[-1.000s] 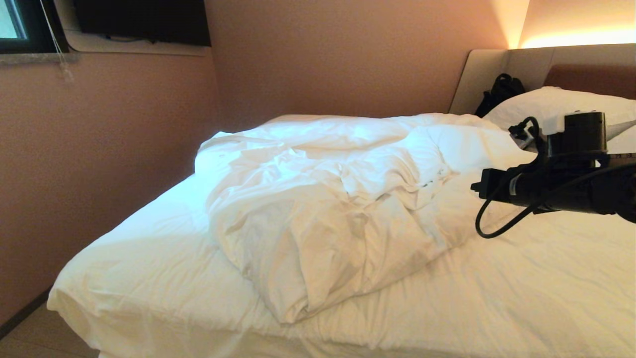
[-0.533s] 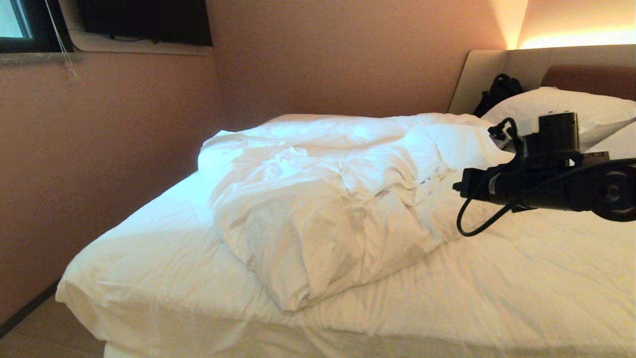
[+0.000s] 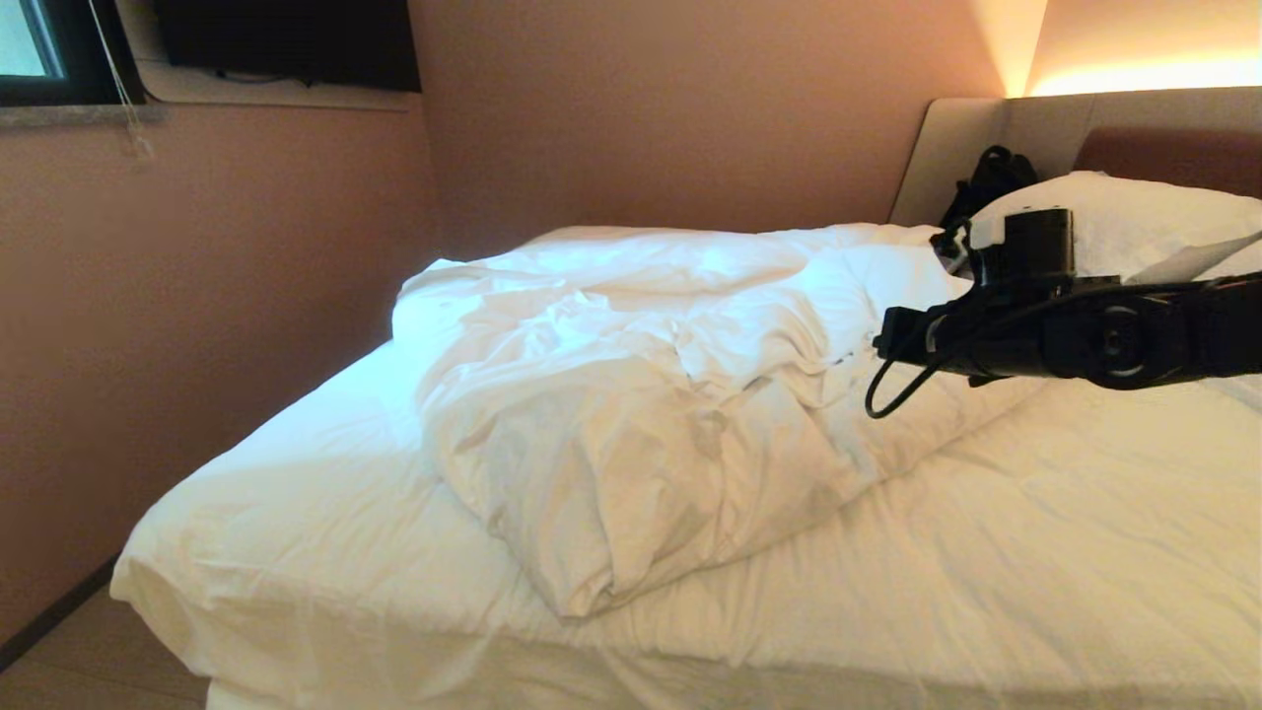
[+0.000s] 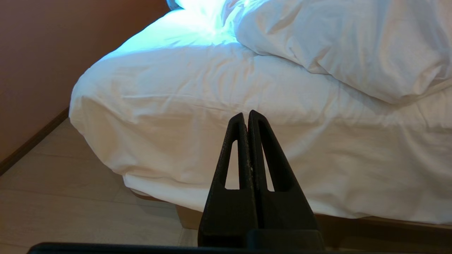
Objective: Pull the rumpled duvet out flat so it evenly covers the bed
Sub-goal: Hold the folded corner of the quilt
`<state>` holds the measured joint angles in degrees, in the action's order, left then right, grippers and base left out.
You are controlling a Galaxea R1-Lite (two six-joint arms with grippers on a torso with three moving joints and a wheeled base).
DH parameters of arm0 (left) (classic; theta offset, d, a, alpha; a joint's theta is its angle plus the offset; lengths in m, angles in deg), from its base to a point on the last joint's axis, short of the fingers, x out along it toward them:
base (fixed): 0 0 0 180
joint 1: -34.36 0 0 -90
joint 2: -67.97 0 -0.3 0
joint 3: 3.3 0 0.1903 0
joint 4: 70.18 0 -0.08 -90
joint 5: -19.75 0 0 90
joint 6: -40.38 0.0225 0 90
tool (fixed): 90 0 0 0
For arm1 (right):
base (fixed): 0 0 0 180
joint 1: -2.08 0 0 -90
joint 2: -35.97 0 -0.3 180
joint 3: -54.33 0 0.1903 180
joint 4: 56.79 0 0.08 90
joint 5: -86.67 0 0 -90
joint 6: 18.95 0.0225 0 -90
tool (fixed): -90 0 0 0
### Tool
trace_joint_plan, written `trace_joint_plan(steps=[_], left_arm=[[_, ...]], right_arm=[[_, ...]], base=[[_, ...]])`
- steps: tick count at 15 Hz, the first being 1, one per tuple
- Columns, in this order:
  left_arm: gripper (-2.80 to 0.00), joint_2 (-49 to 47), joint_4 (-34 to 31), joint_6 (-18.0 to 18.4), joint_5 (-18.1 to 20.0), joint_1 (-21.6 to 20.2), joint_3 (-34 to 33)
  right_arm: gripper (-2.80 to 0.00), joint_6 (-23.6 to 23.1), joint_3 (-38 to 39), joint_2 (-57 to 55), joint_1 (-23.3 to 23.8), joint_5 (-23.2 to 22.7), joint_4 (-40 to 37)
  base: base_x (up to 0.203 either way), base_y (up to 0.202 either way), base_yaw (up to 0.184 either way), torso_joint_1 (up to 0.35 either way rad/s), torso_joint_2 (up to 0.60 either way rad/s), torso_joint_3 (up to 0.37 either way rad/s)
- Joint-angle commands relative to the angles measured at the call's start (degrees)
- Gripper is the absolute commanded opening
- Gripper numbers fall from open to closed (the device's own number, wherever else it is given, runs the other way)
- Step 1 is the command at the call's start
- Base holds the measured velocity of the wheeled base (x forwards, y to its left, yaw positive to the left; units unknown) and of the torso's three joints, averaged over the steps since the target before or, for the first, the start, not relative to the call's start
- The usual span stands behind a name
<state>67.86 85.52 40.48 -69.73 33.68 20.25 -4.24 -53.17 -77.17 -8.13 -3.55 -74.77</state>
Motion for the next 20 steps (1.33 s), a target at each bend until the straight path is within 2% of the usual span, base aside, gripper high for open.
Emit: trace_joint_plan(steps=[1, 6, 12, 16, 17, 20], left_arm=[[-2.8, 0.02, -0.03, -0.01, 0.0, -0.02, -0.01], [-2.8, 0.02, -0.03, -0.01, 0.0, -0.02, -0.01], [-2.8, 0.02, -0.03, -0.01, 0.0, -0.02, -0.01], [-2.8, 0.02, -0.03, -0.01, 0.0, -0.02, -0.01], [-2.8, 0.02, -0.03, -0.01, 0.0, -0.02, -0.01], [-2.8, 0.02, -0.03, -0.01, 0.0, -0.02, -0.01]], right_arm=[[-2.8, 0.05, -4.31, -5.55, -0.32, 0.66, -2.37], [-2.8, 0.06, -9.33, -12.45, -0.94, 2.83, -2.67], [-2.8, -0.36, -11.29, -14.65, -1.04, 3.51, -2.46], [-2.8, -1.85, -12.37, -16.35, -1.04, 6.72, -2.48], [0.0, -2.06, -12.55, -16.76, -1.04, 6.89, -2.4], [0.0, -2.12, -12.81, -17.14, -1.04, 7.04, -2.45]], base=[[0.0, 0.0, 0.0, 0.0, 0.0, 0.0], [0.0, 0.0, 0.0, 0.0, 0.0, 0.0], [0.0, 0.0, 0.0, 0.0, 0.0, 0.0], [0.0, 0.0, 0.0, 0.0, 0.0, 0.0], [0.0, 0.0, 0.0, 0.0, 0.0, 0.0], [0.0, 0.0, 0.0, 0.0, 0.0, 0.0]])
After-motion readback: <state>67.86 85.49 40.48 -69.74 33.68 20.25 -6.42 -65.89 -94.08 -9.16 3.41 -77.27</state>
